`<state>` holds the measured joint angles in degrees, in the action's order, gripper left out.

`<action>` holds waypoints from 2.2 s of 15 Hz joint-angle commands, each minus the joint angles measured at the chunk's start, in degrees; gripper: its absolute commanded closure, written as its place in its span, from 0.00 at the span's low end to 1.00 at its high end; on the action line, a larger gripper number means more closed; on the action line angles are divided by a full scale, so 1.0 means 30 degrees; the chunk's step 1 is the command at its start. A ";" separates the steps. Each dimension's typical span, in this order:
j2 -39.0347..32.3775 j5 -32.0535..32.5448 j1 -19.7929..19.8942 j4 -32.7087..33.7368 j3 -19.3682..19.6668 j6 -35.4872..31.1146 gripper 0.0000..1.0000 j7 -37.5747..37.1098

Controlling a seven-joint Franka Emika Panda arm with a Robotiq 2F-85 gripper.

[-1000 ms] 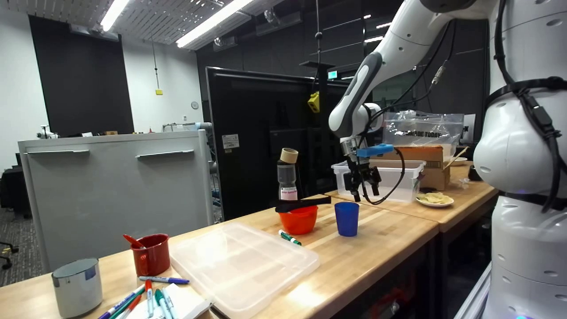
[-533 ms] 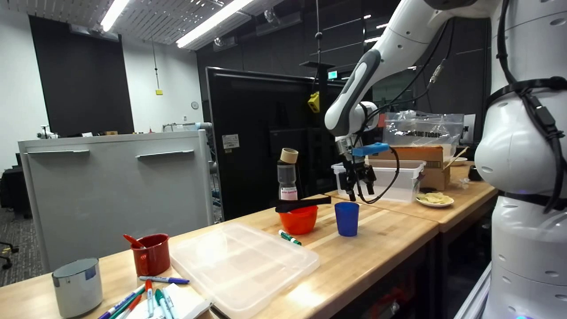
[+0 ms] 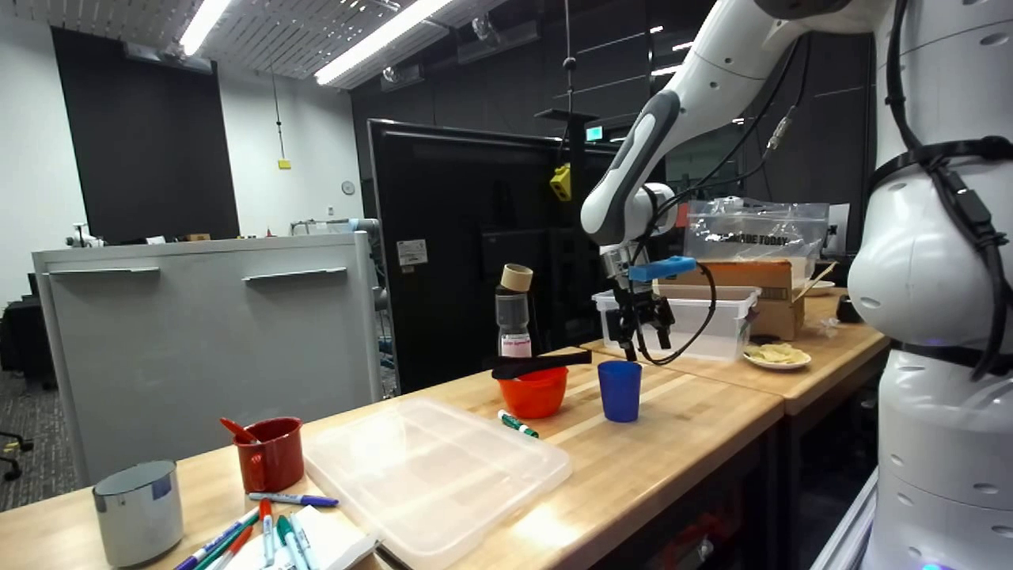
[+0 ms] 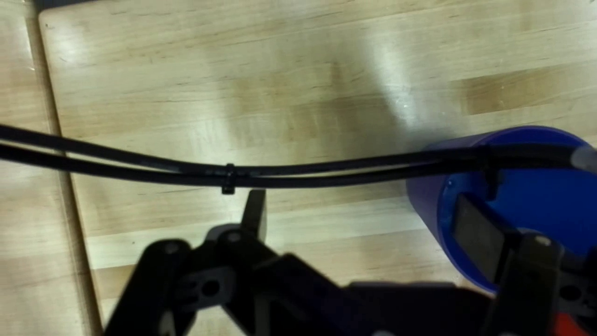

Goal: Hang the blue cup on to the clamp on top of the orange jar

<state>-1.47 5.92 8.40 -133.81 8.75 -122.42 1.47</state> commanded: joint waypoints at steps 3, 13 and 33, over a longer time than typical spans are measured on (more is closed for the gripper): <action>-0.0349 0.0408 0.0102 -0.0092 0.0131 -0.0468 0.00 -0.1092; -0.0335 0.0729 -0.0336 -0.0078 -0.0186 -0.0847 0.00 -0.1556; -0.1799 -0.4538 0.0436 0.1755 -0.0290 0.1009 0.00 0.4458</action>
<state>-6.55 -6.10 9.09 -129.86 7.92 -121.10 13.08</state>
